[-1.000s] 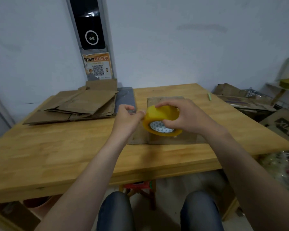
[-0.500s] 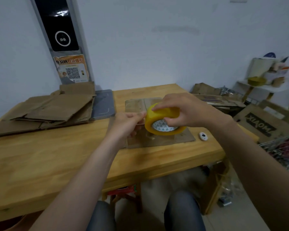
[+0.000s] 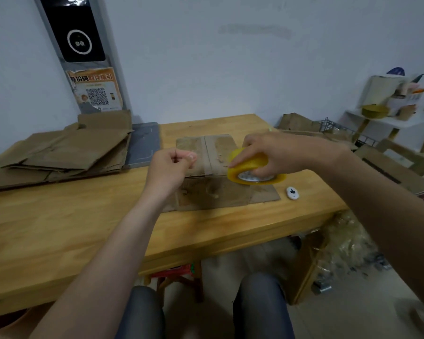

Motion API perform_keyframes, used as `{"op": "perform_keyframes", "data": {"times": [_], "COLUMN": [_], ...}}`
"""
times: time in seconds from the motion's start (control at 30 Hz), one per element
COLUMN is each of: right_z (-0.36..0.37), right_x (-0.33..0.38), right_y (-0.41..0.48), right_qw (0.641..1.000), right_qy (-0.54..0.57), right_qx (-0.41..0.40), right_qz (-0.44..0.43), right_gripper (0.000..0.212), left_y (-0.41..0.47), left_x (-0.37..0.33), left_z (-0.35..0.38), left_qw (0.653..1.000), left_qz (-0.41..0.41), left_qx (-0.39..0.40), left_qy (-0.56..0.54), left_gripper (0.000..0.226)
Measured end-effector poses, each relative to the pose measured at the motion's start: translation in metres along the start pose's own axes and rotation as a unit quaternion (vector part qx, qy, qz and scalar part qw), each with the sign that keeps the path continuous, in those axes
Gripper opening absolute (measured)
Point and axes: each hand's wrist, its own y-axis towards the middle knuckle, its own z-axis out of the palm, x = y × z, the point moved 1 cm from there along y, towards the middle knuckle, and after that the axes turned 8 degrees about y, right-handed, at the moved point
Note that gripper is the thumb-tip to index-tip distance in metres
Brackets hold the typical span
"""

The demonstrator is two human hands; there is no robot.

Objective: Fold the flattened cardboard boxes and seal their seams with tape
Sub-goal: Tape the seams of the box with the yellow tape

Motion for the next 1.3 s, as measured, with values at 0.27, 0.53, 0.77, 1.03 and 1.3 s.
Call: {"op": "perform_keyframes", "data": {"times": [0.27,0.53,0.77,1.03,1.3], "right_z": [0.025,0.045,0.058,0.061,0.058], "right_x": [-0.064,-0.090,-0.098,-0.105,-0.107], "right_y": [-0.040,-0.033,-0.020,-0.017,-0.018], "right_qw": [0.999,0.996,0.996,0.995,0.997], "right_qy": [0.042,0.058,0.049,0.081,0.066], "right_qx": [-0.014,-0.058,-0.063,-0.049,-0.042], "right_qz": [-0.017,-0.041,-0.037,-0.013,0.027], "right_gripper": [0.047,0.047,0.045,0.049,0.050], "left_y": [0.003,-0.005,0.002,0.007,0.011], "left_x": [0.049,0.081,0.090,0.093,0.091], "left_z": [-0.023,-0.015,-0.010,-0.009,-0.008], "left_qw": [0.994,0.989,0.987,0.984,0.984], "left_qz": [-0.077,-0.108,-0.106,-0.074,-0.078], "left_qx": [-0.074,-0.102,-0.116,-0.122,-0.126], "left_qy": [-0.032,0.000,0.025,0.106,0.095], "left_gripper": [0.015,0.021,0.022,0.021,0.019]}}
